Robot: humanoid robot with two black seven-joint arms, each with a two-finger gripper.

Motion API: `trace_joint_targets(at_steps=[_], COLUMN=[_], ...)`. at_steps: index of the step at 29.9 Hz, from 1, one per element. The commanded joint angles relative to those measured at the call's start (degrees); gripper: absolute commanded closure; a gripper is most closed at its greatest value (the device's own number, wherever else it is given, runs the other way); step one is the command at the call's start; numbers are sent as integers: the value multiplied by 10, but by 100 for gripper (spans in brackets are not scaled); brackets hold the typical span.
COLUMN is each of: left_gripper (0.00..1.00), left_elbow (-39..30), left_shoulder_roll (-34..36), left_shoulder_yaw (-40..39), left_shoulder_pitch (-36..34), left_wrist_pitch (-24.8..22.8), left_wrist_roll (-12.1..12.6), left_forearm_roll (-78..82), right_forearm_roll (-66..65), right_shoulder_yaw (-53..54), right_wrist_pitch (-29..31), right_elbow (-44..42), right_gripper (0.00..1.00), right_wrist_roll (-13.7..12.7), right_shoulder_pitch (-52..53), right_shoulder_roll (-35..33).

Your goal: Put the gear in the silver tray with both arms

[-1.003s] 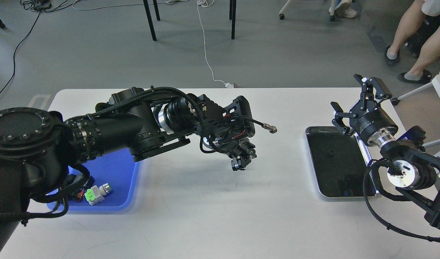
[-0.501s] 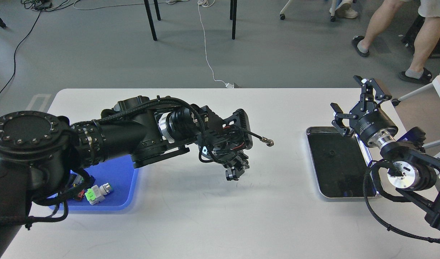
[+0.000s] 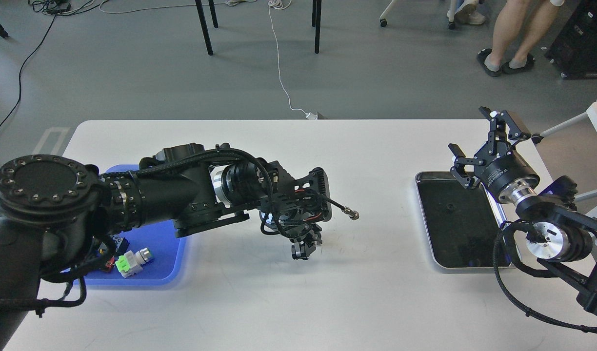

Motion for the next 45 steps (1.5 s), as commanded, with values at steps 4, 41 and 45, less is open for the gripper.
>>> trace_joint_targets(at_steps=[4, 41, 45], left_gripper=[67, 2, 2], left_elbow=[0, -126, -127], left_shoulder_roll=[0, 292, 284], left_shoulder_yaw=[0, -387, -524], left_shoulder_pitch=[1, 278, 393], left_wrist_pitch=[0, 62, 58], left_wrist_roll=[0, 0, 0], left_forearm_roll=[0, -747, -807], right_forearm_roll=[0, 0, 0], right_shoulder_yaw=[0, -1, -4], right_wrist_pitch=[0, 1, 1], right_elbow=[0, 9, 10], right_gripper=[1, 1, 1], right_wrist_roll=[0, 0, 0], right_shoulder_pitch=[0, -1, 0], right_shoulder_roll=[0, -5, -3])
